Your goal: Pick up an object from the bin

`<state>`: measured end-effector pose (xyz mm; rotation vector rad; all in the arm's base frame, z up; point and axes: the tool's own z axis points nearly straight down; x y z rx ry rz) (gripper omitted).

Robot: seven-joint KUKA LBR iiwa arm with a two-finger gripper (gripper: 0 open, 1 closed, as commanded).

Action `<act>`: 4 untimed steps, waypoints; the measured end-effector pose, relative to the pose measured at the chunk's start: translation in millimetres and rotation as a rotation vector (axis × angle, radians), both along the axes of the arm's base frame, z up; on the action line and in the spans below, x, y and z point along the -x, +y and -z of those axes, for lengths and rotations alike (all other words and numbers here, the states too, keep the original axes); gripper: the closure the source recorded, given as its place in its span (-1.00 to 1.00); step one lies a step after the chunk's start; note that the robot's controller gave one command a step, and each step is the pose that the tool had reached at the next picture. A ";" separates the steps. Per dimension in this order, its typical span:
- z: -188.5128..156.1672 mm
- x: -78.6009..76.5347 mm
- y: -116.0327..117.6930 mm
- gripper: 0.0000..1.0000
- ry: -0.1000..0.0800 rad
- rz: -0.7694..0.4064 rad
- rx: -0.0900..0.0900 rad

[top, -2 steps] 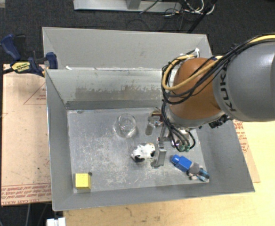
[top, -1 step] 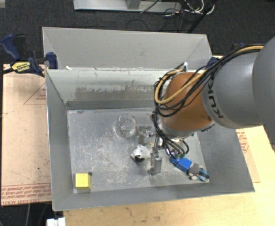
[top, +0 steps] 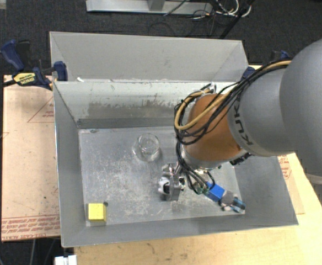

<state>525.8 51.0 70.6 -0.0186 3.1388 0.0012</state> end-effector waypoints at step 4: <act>-29.7 0.6 0.3 1.00 0.000 -0.001 -0.001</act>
Offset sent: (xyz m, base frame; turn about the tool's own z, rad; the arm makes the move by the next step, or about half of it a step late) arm 0.0001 -0.0001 0.0477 0.0000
